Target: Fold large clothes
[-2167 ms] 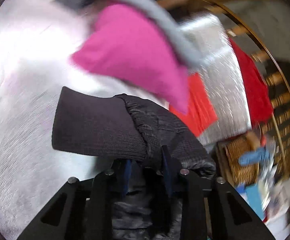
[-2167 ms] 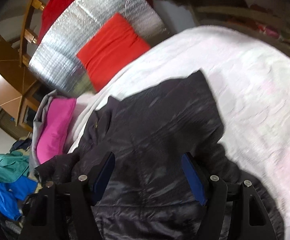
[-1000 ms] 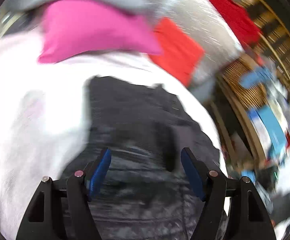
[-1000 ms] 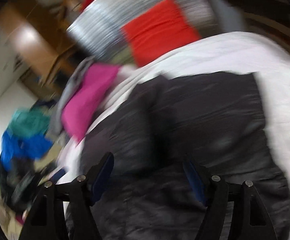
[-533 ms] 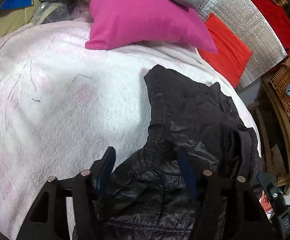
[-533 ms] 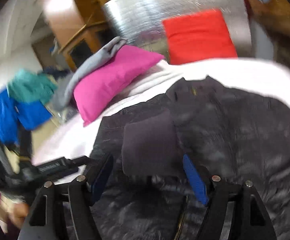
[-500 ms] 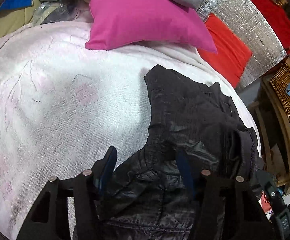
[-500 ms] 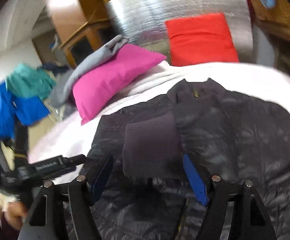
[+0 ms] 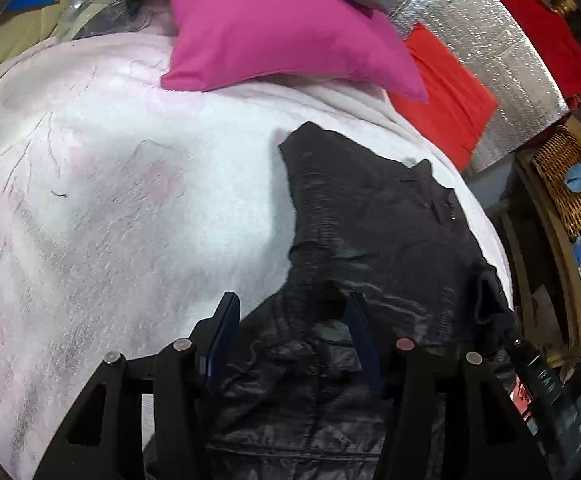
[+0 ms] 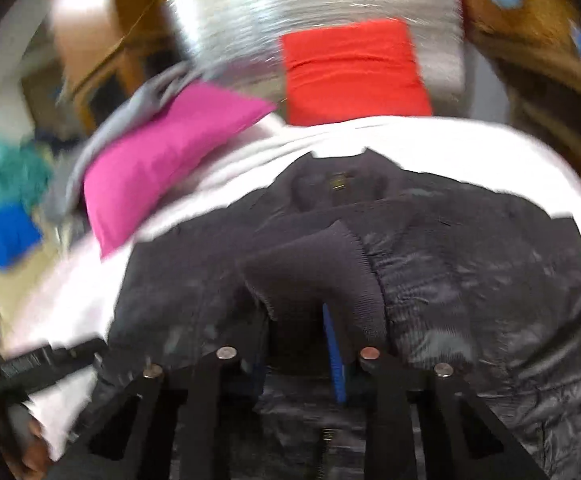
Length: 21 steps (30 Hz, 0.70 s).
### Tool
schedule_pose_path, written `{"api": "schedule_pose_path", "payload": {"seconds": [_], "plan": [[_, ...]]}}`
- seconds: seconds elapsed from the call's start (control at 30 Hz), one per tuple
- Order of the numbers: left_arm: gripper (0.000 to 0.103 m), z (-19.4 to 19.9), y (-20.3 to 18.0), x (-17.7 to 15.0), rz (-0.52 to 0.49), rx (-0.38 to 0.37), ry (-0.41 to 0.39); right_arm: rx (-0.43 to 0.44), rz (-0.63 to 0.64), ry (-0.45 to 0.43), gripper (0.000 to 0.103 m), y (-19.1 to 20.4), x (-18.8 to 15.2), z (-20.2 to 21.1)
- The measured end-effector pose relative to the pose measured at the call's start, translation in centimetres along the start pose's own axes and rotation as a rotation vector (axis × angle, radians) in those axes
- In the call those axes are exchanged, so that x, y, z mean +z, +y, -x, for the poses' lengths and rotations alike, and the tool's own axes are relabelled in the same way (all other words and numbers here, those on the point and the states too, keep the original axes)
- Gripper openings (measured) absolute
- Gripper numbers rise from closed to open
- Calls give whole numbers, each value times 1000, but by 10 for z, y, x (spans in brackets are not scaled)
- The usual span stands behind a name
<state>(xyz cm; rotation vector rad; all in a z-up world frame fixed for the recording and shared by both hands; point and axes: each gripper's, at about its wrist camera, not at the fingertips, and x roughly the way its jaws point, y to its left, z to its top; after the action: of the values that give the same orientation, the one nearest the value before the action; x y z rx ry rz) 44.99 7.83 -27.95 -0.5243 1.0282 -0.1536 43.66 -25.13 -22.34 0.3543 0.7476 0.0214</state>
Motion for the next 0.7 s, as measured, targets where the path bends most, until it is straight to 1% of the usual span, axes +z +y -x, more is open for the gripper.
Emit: {"api": "schedule_pose_path", "payload": {"seconds": [0.1, 0.17, 0.2, 0.23, 0.3, 0.4, 0.43, 0.47, 0.5, 0.53, 0.57, 0.6, 0.7], "plan": [[57, 1, -7, -1, -18, -27, -4, 53, -138, 1, 23, -38, 7, 11], [57, 0, -12, -2, -24, -45, -1, 118, -263, 11, 23, -72, 9, 15], [56, 0, -13, -2, -25, -49, -1, 172, -345, 20, 23, -94, 9, 17], [56, -1, -15, -2, -29, -51, -3, 206, -391, 26, 23, -107, 9, 17], [56, -3, -17, -2, -36, -57, -3, 247, -484, 35, 23, -132, 8, 18], [56, -4, -19, -1, -29, -64, -5, 341, -683, 71, 24, -177, -1, 11], [56, -5, -18, 1, -21, -73, -3, 370, -745, 80, 26, -189, -5, 8], [56, -5, -18, 1, -17, -79, -2, 392, -797, 80, 30, -199, -9, 7], [57, -5, -17, 2, -10, -88, 0, 407, -825, 75, 47, -205, -10, 6], [57, -6, -17, 3, -6, -93, 2, 455, -875, 54, 71, -214, -13, 4], [57, -7, -16, 4, 1, -102, 3, 484, -896, 41, 76, -219, -13, 2], [57, -8, -16, 4, 6, -108, 5, 522, -921, 26, 77, -222, -13, 1], [57, -11, -15, 6, 19, -122, 13, 565, -942, -7, 77, -227, -13, 1]]}}
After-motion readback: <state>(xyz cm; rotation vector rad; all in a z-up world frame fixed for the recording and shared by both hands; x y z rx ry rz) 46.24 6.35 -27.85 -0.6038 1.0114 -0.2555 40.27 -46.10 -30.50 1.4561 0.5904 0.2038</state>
